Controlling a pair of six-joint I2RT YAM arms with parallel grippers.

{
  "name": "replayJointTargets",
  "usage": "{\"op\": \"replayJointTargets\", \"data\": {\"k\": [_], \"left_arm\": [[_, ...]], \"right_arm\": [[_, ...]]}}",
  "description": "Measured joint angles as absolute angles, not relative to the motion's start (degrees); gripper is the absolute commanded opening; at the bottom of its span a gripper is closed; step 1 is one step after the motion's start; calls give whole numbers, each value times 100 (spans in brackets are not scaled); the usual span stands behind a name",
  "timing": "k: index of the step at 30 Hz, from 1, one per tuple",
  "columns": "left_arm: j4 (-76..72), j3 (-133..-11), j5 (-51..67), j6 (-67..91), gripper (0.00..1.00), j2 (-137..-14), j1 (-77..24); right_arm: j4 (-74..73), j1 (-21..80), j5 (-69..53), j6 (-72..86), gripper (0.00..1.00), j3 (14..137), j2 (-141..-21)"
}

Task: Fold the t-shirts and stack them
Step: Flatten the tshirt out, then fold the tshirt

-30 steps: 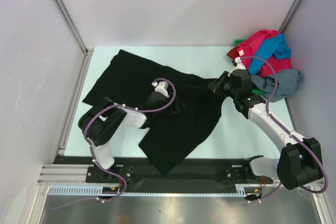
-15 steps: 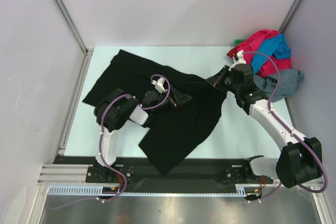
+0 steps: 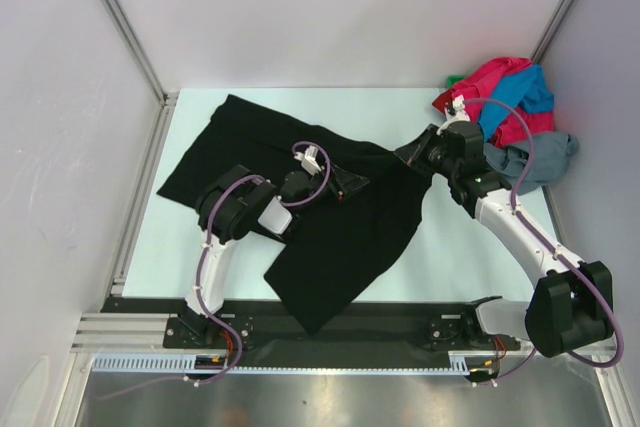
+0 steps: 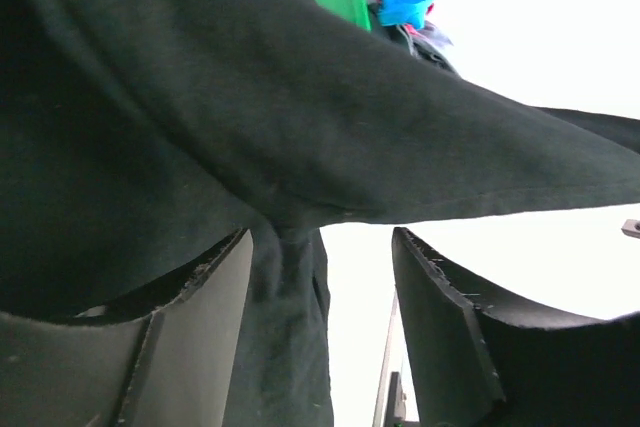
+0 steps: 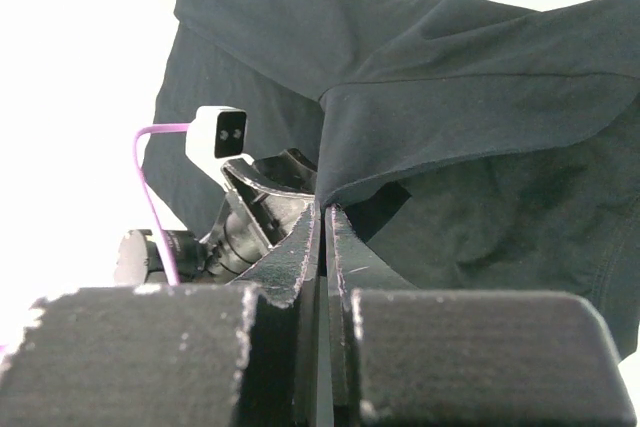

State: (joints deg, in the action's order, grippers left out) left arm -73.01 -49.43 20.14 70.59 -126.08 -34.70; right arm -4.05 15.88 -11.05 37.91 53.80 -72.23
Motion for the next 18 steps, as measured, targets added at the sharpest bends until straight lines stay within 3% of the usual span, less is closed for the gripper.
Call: {"op": "replayJointTargets", "data": {"k": [8,18], "left_arm": [[-7317,-5068,1857,7054,77,-12842,-3535],[-7463,-5673,1811,7072,77,-13257,-3658]], "right_arm": [[-399,1549,-1105,3791,0,5380,-7220],[-395,1546,-1107,3791,0,5380,-7220]]}}
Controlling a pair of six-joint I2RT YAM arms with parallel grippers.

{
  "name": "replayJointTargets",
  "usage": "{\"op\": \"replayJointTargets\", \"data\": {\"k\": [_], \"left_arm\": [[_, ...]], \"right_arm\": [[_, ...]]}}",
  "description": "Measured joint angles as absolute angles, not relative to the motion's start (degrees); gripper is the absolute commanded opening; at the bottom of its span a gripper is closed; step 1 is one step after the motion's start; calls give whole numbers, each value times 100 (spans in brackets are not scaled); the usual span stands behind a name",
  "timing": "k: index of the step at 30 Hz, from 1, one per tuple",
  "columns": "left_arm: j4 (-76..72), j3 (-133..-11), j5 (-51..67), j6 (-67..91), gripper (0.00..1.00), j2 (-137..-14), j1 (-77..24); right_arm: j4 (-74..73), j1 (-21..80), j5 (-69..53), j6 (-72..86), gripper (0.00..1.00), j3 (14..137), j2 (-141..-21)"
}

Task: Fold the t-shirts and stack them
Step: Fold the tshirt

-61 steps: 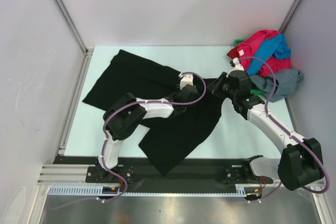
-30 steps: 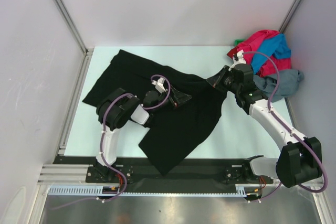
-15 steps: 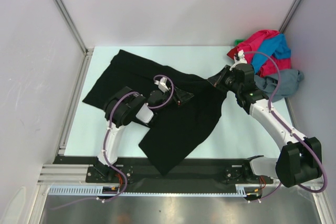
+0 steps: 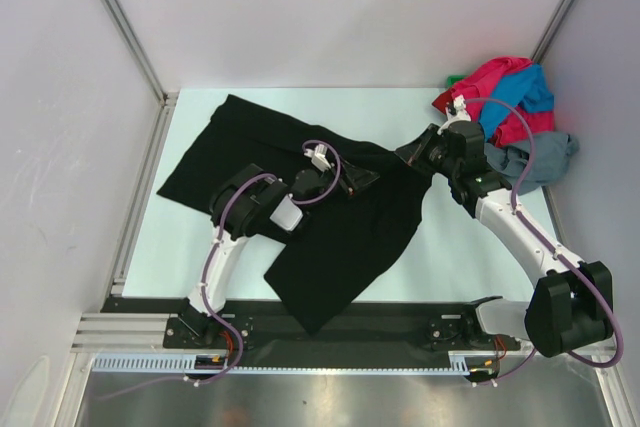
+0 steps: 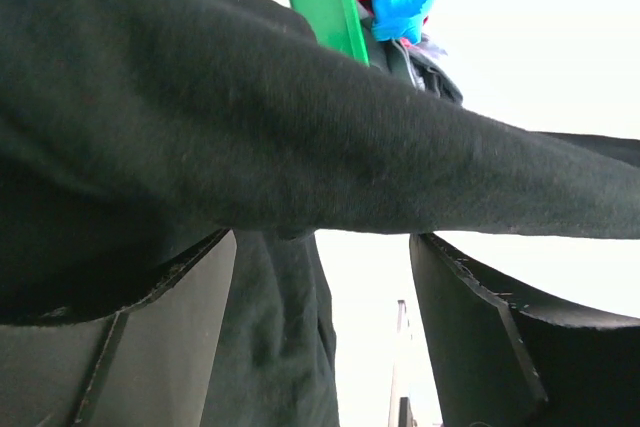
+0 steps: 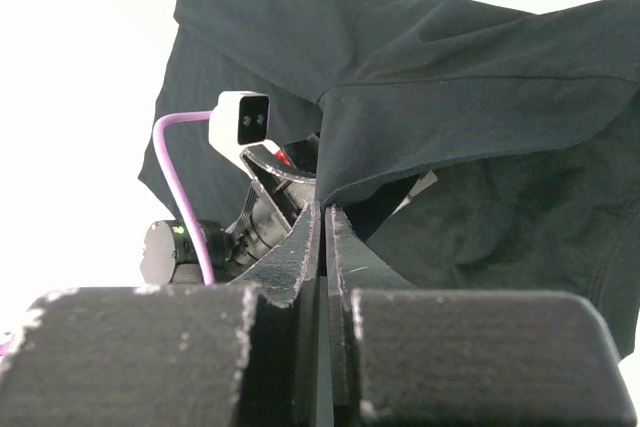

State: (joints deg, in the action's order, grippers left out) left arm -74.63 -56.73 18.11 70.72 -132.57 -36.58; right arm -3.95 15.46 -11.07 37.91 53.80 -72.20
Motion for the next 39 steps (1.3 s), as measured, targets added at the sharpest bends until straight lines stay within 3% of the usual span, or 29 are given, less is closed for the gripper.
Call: {"op": "replayJointTargets", "data": {"k": [7,19,23,26,32,39], "left_arm": [[-7526,-5782,1728,7065,75,-13349,-3662],[-7540,-5894,1437,6995,56,-13491,-3662],[-7533,-5857,1439,6893,57,-13485,-3660],[-7533,-5642,1531,6842,72,-13345,-3640],[-7533,-5177,2027,6792,85,-12766,-3533],[-7540,-4644,2423,6783,83,-12442,-3452]], "right_arm": [[-366,1540,-1111,3782,0,5380,-7220],[-351,1535,-1146,3750,0,5380,-7220],[-351,1535,-1146,3750,0,5380,-7220],[-351,1538,-1149,3750,0,5371,-7220],[-331,1629,-1146,3754,0,5065,-7085],[-377,1673,-1144,3771,0,4950,-6963]]}}
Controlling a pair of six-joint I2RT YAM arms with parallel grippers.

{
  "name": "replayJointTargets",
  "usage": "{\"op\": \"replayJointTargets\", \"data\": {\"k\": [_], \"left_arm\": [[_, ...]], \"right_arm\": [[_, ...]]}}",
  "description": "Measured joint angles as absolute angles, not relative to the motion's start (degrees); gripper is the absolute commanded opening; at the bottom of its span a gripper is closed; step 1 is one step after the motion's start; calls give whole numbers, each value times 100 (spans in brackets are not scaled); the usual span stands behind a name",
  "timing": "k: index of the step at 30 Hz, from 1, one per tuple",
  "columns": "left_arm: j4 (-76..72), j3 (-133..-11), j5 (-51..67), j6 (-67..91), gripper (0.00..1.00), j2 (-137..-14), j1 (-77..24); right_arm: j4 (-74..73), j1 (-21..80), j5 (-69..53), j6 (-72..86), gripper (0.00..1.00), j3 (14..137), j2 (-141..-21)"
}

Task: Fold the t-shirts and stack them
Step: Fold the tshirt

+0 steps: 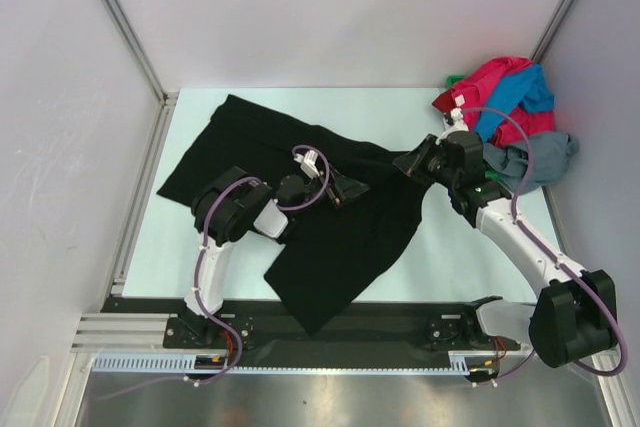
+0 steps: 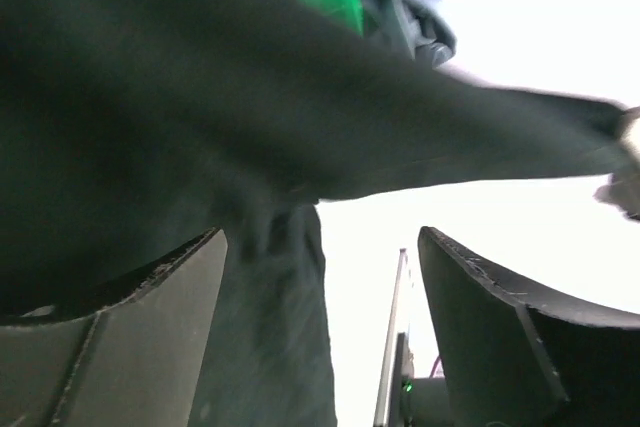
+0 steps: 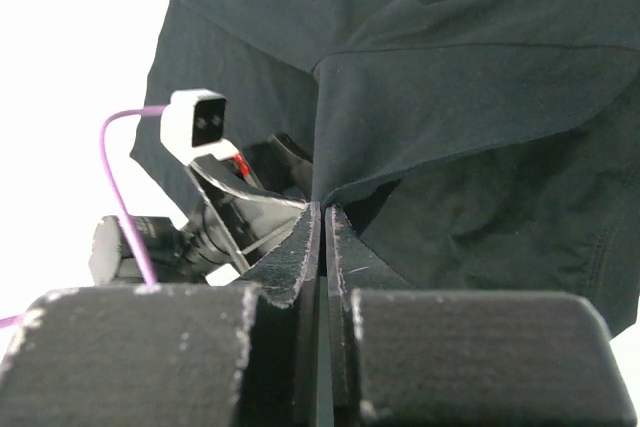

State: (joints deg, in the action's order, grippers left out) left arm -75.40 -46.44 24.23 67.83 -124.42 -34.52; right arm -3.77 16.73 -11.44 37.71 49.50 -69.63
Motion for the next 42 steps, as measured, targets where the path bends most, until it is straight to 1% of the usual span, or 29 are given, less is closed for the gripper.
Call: {"op": "replayJointTargets", "data": {"k": [4,7,9,13,16,23,31,36,37,40,42], "left_arm": [[-7526,-4324,2399,6615,84,-12385,-3452],[-7500,-4246,2390,6357,89,-12230,-3444],[-7529,-4257,2403,6160,90,-12145,-3435],[-7557,-4602,2574,5922,86,-12269,-3420],[-7577,-4939,2589,5898,86,-12586,-3420],[-7594,-5019,2355,5846,88,-12794,-3433],[-7577,-5575,2001,5843,89,-13120,-3496],[-7542,-5905,1883,5846,84,-13264,-3542],[-7546,-5916,1859,5846,77,-13264,-3548],[-7533,-5924,1837,5833,68,-13257,-3564],[-7520,-5909,1837,5787,68,-13211,-3575]], "right_arm": [[-445,1673,-1146,3774,0,4965,-6853],[-454,1667,-1146,3776,0,4976,-6831],[-456,1656,-1186,3800,0,5004,-6831],[-421,1599,-1334,3931,0,5050,-6834],[-403,1568,-1422,4047,0,5100,-6858],[-320,1511,-1546,4136,0,5299,-6984],[-309,1485,-1575,4180,0,5299,-6991],[-305,1474,-1575,4178,0,5299,-6991],[-305,1474,-1575,4178,0,5299,-6991],[-303,1474,-1575,4178,0,5299,-6991],[-298,1474,-1575,4178,0,5299,-6991]]}}
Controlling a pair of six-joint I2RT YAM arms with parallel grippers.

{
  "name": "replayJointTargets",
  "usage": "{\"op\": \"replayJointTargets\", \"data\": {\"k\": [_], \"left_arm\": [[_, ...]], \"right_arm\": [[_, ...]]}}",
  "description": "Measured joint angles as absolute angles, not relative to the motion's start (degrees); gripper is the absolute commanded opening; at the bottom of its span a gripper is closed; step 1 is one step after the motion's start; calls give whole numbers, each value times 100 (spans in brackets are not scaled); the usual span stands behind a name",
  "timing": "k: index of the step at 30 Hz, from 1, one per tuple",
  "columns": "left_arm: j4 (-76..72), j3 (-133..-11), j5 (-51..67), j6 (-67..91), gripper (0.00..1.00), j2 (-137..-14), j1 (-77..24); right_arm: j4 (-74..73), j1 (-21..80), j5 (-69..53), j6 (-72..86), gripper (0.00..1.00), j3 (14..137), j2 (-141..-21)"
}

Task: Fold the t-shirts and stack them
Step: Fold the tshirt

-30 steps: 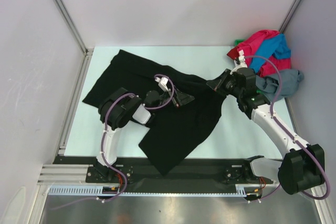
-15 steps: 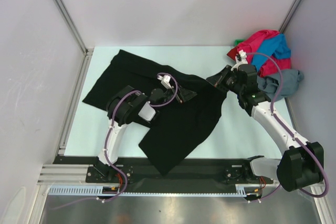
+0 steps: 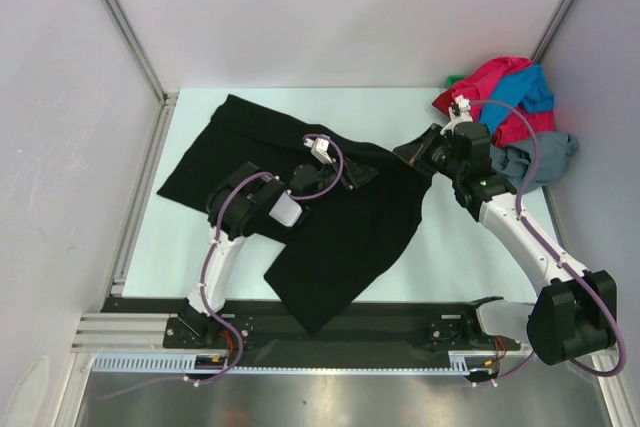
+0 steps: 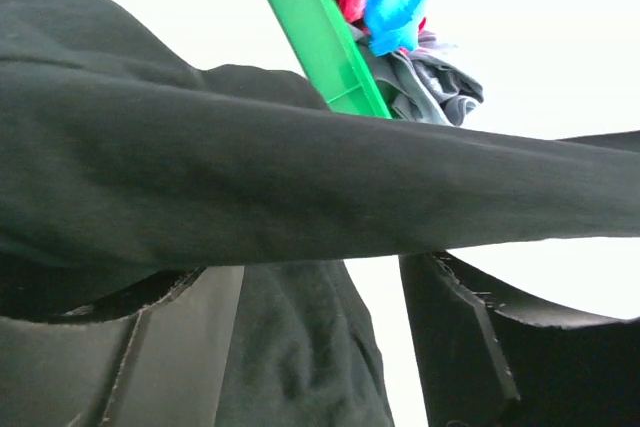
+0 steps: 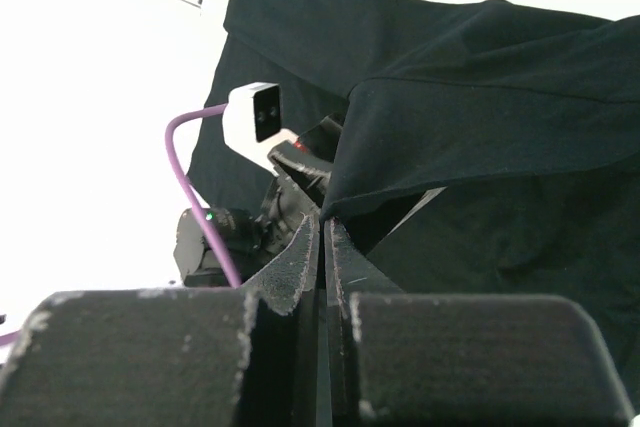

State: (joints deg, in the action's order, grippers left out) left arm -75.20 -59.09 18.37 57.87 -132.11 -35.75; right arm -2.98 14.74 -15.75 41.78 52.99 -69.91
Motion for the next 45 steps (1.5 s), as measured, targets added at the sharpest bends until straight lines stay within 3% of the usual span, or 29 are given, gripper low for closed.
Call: {"op": "replayJointTargets", "data": {"k": [3,12,24,35,45], "left_arm": [[-7485,-5800,1839,5682,74,-12993,-3594],[-7494,-5959,1809,5695,74,-12663,-3636],[-7470,-5870,1710,5795,0,-12733,-3632],[-6997,-5144,1852,5586,0,-11677,-3581],[-4407,-5043,2812,4748,0,-10475,-3358]], "right_arm": [[-287,1474,-1575,4174,0,5299,-6991],[-268,1474,-1575,4154,0,5299,-6991],[-270,1474,-1570,4132,0,5299,-6991],[-316,1476,-1494,3927,0,5216,-6897],[-727,1697,-1356,3500,0,4580,-6528]]}}
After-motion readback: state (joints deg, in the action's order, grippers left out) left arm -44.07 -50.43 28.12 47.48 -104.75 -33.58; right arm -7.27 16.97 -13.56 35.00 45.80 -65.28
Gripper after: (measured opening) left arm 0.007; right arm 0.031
